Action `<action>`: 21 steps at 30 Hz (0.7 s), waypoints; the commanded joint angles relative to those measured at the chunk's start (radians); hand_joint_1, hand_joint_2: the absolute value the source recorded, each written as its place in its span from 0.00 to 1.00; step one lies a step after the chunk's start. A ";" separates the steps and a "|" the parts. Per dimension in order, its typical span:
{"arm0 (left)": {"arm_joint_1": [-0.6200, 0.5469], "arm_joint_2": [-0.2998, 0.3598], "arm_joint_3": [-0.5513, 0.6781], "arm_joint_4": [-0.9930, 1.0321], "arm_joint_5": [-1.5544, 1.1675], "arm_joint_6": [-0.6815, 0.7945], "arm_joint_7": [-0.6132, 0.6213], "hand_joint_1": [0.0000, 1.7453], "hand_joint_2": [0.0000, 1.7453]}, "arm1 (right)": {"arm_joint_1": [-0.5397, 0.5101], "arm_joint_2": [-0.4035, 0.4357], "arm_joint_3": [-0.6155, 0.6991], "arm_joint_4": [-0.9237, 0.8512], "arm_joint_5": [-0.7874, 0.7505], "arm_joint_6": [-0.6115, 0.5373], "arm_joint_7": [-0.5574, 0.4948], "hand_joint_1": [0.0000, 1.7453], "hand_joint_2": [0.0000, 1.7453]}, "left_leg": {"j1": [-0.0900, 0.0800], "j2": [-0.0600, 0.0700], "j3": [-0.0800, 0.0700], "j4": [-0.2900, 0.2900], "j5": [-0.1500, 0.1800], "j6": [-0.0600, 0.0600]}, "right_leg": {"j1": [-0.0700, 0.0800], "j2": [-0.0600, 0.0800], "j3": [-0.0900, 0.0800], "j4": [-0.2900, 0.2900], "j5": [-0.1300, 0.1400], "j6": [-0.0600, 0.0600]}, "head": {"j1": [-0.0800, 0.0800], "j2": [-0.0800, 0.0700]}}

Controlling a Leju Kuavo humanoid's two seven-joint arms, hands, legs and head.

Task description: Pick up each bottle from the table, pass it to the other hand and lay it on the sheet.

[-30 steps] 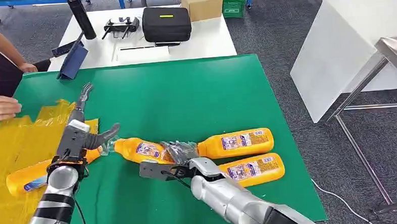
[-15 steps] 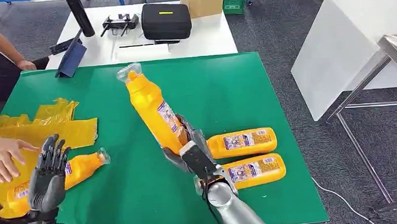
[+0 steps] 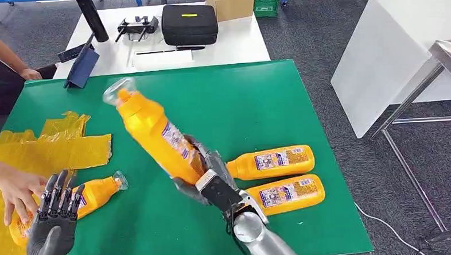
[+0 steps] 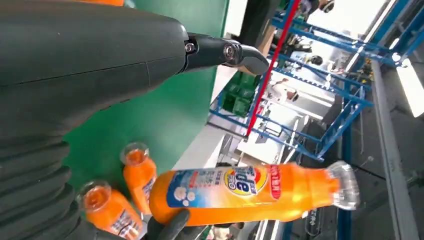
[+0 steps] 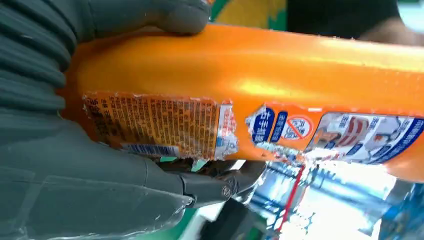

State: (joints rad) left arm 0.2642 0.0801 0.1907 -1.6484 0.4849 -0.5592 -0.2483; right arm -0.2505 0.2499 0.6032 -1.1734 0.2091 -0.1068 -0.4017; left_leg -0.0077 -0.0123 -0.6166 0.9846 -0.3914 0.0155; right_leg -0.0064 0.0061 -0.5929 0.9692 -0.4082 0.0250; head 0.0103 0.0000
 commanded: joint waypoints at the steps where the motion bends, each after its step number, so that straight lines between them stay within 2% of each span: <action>1: -0.007 0.038 -0.091 0.020 -0.001 0.025 -0.006 0.00 1.00 | -0.054 -0.003 0.163 0.094 0.055 0.032 0.029 1.00 1.00 | 0.001 0.001 0.003 0.000 -0.002 -0.002 | 0.001 -0.001 0.004 0.000 -0.002 -0.001 | 0.000 0.000; 5: -0.007 0.038 -0.091 0.020 -0.001 0.025 -0.006 0.00 1.00 | -0.054 -0.003 0.163 0.094 0.055 0.032 0.029 1.00 1.00 | 0.001 0.001 0.003 0.000 -0.002 -0.002 | 0.001 -0.001 0.004 0.000 -0.002 -0.001 | 0.000 0.000; 8: -0.011 0.053 -0.112 0.026 -0.008 0.038 -0.014 0.00 1.00 | -0.064 0.018 0.227 0.143 0.095 0.043 0.045 1.00 1.00 | 0.001 0.001 0.005 0.001 -0.003 -0.002 | 0.001 -0.001 0.005 0.000 -0.003 -0.001 | 0.000 0.000; 10: -0.021 0.068 -0.118 0.034 -0.016 0.052 -0.025 0.00 1.00 | -0.120 0.033 0.352 0.234 0.163 0.074 0.062 1.00 1.00 | 0.002 0.001 0.007 0.002 -0.005 -0.003 | 0.002 -0.001 0.008 0.001 -0.005 -0.001 | 0.000 0.000; 11: -0.022 0.076 -0.119 0.029 -0.018 0.061 -0.028 0.00 1.00 | -0.141 0.043 0.427 0.286 0.169 0.099 0.054 1.00 1.00 | 0.001 0.002 0.003 0.000 -0.001 -0.001 | 0.001 0.001 0.003 -0.001 -0.001 -0.001 | 0.000 0.000; 13: -0.015 0.084 -0.112 0.027 -0.011 0.062 -0.031 0.00 1.00 | -0.142 0.054 0.492 0.309 0.191 0.126 0.051 1.00 1.00 | 0.001 0.002 0.003 -0.001 -0.001 -0.002 | 0.001 0.001 0.003 -0.001 -0.001 -0.001 | 0.000 0.000; 21: 0.000 0.086 -0.103 0.029 0.008 0.051 -0.029 0.00 1.00 | -0.149 0.053 0.537 0.331 0.201 0.137 0.047 1.00 1.00 | 0.001 -0.001 0.003 -0.001 -0.001 -0.001 | 0.002 -0.001 0.003 -0.001 -0.001 -0.001 | 0.000 0.000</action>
State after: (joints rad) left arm 0.2818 0.1514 0.1080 -1.6491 0.4837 -0.5066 -0.2842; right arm -0.3652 0.3075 1.0052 -0.9456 0.3956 0.0046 -0.3441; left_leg -0.0067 -0.0131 -0.6168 0.9846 -0.3912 0.0151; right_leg -0.0046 0.0060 -0.5929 0.9692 -0.4083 0.0247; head 0.0107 0.0000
